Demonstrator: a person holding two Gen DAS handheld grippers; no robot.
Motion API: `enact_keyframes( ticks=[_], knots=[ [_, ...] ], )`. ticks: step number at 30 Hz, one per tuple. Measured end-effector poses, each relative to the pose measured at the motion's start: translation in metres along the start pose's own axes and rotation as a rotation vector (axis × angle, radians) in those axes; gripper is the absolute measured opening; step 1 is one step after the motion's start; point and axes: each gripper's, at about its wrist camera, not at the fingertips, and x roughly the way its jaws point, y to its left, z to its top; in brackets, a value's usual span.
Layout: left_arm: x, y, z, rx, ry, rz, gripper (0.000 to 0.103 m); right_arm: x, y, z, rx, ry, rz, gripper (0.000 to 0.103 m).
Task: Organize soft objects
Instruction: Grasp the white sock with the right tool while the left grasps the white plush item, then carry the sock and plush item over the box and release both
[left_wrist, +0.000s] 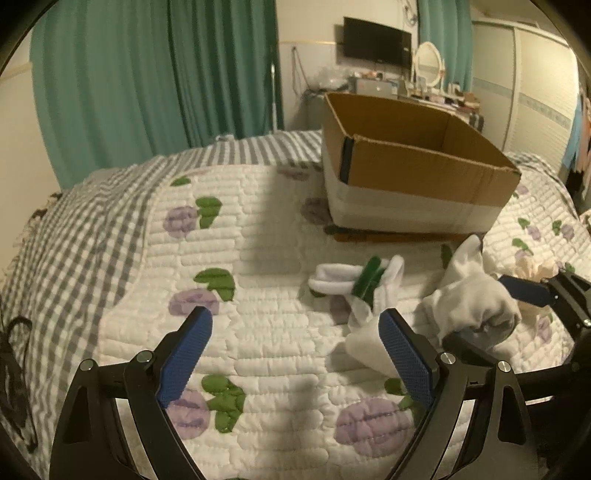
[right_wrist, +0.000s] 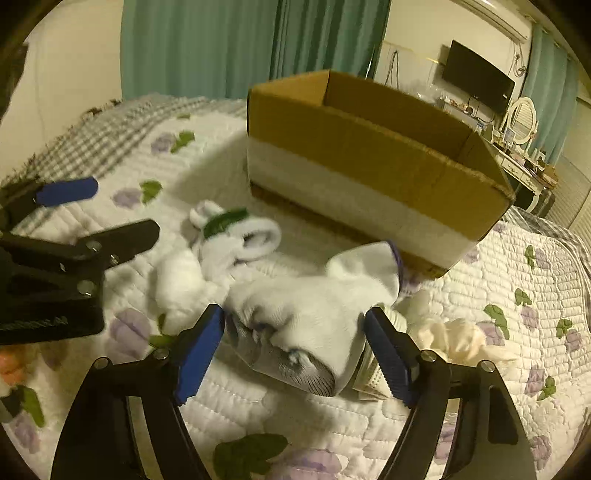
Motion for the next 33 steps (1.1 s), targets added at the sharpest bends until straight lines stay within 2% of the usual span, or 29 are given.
enact_keyframes(
  ticks=[3, 6, 11, 13, 16, 22, 24, 25, 26, 27, 31, 33],
  knots=[
    [0.004, 0.001, -0.001, -0.001, 0.006, -0.011, 0.093, 0.001, 0.0, 0.004, 0.003, 0.002, -0.003, 0.06],
    [0.004, 0.001, -0.002, -0.008, 0.015, -0.027, 0.093, -0.005, -0.006, 0.006, 0.036, -0.021, -0.002, 0.054],
    [0.007, -0.005, -0.006, 0.021, 0.02, -0.012, 0.093, -0.016, -0.021, 0.005, 0.103, -0.051, 0.01, 0.052],
    [0.009, -0.011, -0.009, 0.035, 0.038, -0.059, 0.093, -0.021, -0.028, 0.006, 0.132, -0.065, 0.02, 0.052],
    [0.011, -0.024, -0.015, 0.066, 0.045, -0.053, 0.091, -0.026, -0.034, 0.007, 0.15, -0.083, 0.016, 0.052],
    [0.021, -0.042, -0.018, 0.114, 0.077, -0.123, 0.089, -0.036, -0.039, 0.009, 0.17, -0.115, 0.022, 0.052],
    [0.03, -0.044, -0.017, 0.097, 0.097, -0.17, 0.063, -0.037, -0.041, 0.009, 0.177, -0.121, 0.027, 0.052],
    [0.035, -0.044, -0.017, 0.091, 0.108, -0.187, 0.058, -0.038, -0.042, 0.009, 0.182, -0.123, 0.033, 0.052],
    [0.039, -0.044, -0.016, 0.084, 0.115, -0.19, 0.047, -0.039, -0.043, 0.009, 0.185, -0.126, 0.036, 0.052],
    [0.042, -0.042, -0.015, 0.073, 0.111, -0.18, 0.04, -0.041, -0.043, 0.009, 0.187, -0.13, 0.039, 0.052],
    [0.034, -0.034, -0.013, 0.04, 0.095, -0.215, 0.036, -0.053, -0.046, 0.007, 0.197, -0.155, 0.057, 0.052],
    [0.022, -0.034, -0.012, 0.046, 0.069, -0.208, 0.036, -0.063, -0.048, 0.006, 0.211, -0.177, 0.073, 0.052]
  ],
)
